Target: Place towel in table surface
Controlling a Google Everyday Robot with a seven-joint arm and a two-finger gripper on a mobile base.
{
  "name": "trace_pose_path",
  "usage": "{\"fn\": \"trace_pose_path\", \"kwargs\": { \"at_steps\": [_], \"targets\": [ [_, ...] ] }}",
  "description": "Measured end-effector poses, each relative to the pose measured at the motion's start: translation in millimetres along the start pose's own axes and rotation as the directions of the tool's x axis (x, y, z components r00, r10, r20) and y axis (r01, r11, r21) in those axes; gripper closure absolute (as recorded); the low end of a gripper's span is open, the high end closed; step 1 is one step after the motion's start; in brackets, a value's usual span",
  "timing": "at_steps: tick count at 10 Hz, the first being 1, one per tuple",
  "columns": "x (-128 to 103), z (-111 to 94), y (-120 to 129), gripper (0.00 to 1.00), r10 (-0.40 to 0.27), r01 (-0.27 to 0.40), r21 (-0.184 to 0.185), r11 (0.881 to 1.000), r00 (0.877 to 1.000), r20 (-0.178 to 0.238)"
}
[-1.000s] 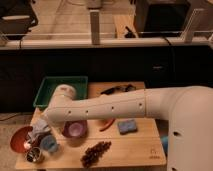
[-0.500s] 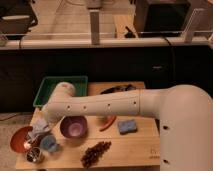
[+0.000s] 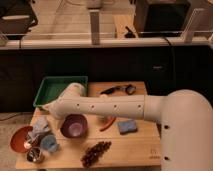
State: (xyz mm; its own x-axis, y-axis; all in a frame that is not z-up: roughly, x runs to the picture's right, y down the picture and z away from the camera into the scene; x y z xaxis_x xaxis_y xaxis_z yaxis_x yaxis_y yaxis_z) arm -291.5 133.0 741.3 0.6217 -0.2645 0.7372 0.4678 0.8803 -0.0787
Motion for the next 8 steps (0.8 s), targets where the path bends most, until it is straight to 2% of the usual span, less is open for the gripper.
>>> {"fn": "trace_pose_path", "kwargs": {
  "at_steps": [2,5,6,8],
  "targets": [
    [5.1,11.7,-1.4,0.2,0.059,-0.059,-0.002,0.998,0.998,0.029],
    [9.3,20.8,-14.3,0.22,0.056,-0.056,0.005,0.998,0.998,0.037],
    [9.7,24.3,-17.4,0.27,0.045,-0.046,0.002,0.999,0.998,0.036],
    [8.0,37.5,-22.7,0.47,0.004,-0.003,-0.032,0.999,0.999,0.032]
  ]
}}
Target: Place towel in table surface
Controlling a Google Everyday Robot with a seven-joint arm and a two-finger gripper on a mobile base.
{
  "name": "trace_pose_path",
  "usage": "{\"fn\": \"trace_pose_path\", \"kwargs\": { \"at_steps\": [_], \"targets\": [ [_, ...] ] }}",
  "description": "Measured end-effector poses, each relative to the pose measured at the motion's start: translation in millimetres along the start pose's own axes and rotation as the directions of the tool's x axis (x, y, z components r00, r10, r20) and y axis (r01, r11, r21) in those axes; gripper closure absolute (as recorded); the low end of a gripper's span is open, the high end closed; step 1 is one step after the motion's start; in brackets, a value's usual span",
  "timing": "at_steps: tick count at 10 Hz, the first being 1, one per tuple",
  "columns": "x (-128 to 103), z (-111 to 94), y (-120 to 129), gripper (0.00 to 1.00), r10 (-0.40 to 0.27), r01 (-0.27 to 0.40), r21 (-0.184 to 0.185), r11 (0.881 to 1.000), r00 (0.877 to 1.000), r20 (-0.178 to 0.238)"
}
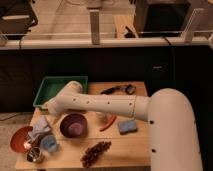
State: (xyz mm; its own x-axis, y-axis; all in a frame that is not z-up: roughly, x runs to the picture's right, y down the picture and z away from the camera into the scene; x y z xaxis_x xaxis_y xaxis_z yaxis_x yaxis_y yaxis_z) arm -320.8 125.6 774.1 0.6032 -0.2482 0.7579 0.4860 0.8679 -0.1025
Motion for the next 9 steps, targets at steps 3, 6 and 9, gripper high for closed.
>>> {"fn": "trace_pose_path", "kwargs": {
  "at_steps": [3,6,9],
  "targets": [
    [-0.6,17.6,-1.8,0.49,-0.051,0.052,-0.056,0.997,0.999,0.019],
    [-2.3,31.2,2.6,0.47,-0.082,0.088,-0.136,0.987,0.995,0.048],
    [-10.8,36.5,8.3,0.42,-0.107,0.119,-0.225,0.967,0.992,0.063]
  ]
}}
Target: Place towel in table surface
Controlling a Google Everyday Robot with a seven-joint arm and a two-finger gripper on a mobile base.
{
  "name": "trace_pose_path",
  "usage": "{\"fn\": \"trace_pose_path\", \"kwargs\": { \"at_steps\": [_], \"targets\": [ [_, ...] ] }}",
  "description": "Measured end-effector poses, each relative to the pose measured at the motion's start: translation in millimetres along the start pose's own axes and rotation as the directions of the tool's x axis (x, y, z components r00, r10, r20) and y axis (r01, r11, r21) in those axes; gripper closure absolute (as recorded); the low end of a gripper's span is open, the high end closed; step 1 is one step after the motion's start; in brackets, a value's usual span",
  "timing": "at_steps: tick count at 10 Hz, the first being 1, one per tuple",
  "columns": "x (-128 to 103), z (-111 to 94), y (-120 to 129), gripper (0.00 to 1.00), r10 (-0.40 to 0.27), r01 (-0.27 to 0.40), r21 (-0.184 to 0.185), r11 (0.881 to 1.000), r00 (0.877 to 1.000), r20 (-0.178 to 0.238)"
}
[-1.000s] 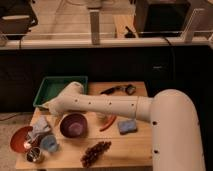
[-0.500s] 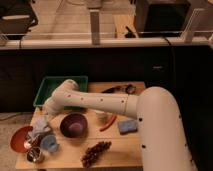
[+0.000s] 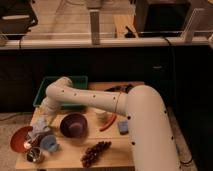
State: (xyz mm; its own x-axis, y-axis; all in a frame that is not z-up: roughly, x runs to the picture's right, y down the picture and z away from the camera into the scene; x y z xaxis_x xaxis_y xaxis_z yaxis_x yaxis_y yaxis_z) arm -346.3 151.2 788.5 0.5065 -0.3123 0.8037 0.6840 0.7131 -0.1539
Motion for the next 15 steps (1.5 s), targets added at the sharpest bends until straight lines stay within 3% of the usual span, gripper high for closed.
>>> {"fn": "trace_pose_path", "kwargs": {
  "at_steps": [5,8,13,15],
  "targets": [
    [-8.2,13.5,15.3,0.42,-0.054,0.061,-0.145,0.988,0.997,0.049],
    [-12.7,19.8,23.2,0.42,-0.072,0.085,-0.191,0.978,0.994,0.077],
    [-24.0,39.9,26.2,0.42,-0.083,0.103,-0.266,0.959,0.993,0.088],
    [-22.4,45.8,29.2,0.37,-0.078,0.1,-0.286,0.953,0.993,0.088]
  ]
}}
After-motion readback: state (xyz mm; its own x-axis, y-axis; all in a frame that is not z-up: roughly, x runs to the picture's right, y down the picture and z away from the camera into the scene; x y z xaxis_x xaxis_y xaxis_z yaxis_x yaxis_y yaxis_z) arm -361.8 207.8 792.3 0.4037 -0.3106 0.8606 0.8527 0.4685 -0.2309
